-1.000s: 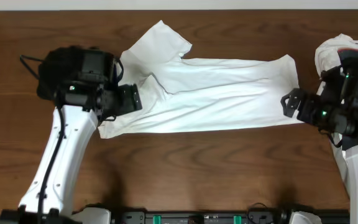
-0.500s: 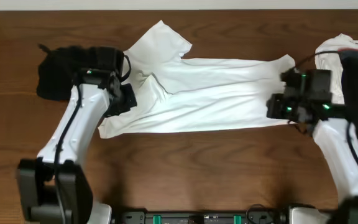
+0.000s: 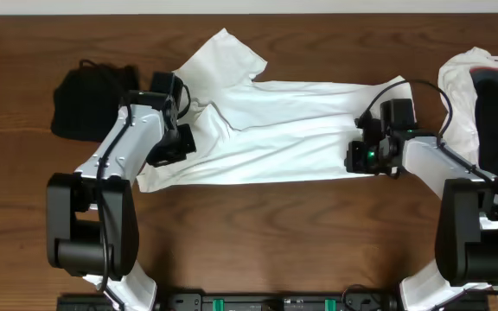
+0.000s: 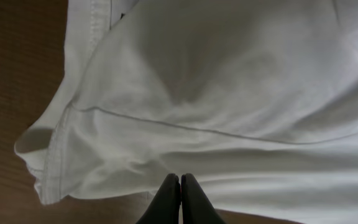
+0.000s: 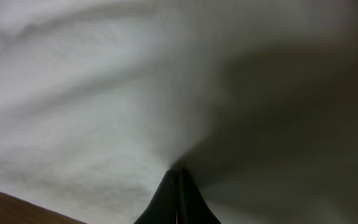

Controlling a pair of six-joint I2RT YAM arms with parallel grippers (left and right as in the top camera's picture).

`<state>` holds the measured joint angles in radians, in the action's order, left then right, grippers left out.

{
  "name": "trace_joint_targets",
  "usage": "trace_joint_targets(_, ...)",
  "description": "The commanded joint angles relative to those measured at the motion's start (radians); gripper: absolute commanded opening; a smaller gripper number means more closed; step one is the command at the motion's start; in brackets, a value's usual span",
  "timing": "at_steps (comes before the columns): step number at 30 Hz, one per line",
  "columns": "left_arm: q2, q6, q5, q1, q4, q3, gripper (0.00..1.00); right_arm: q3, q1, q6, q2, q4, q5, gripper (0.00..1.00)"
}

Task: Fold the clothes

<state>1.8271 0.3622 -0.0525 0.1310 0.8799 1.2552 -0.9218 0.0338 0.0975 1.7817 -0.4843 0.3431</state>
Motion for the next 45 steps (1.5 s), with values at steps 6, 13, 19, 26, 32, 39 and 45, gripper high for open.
trace_joint_targets(6, 0.003, -0.002, 0.0, -0.005, 0.001, -0.002, 0.06, 0.023, 0.008, 0.091, 0.067, -0.129, -0.179, 0.01)
trace_joint_targets(13, 0.003, -0.002, 0.0, -0.005, 0.002, -0.002, 0.06, 0.023, 0.003, 0.237, 0.067, -0.303, -0.391, 0.01)
trace_joint_targets(19, 0.003, -0.002, -0.01, -0.005, 0.009, -0.002, 0.06, 0.023, 0.003, 0.36, 0.066, -0.44, -0.51, 0.01)
trace_joint_targets(26, -0.013, -0.002, -0.019, -0.004, 0.0, 0.002, 0.07, 0.016, 0.006, 0.338, 0.05, -0.486, -0.511, 0.01)
trace_joint_targets(32, -0.061, -0.002, -0.084, -0.001, -0.036, 0.021, 0.06, -0.085, 0.014, 0.23, -0.032, -0.555, -0.447, 0.01)
trace_joint_targets(39, -0.061, -0.006, -0.187, -0.005, -0.09, 0.019, 0.06, -0.214, 0.043, -0.029, -0.15, -0.544, -0.03, 0.06)
trace_joint_targets(45, -0.065, 0.002, -0.215, -0.129, -0.089, 0.019, 0.06, -0.269, 0.155, -0.048, -0.158, -0.381, 0.04, 0.05)
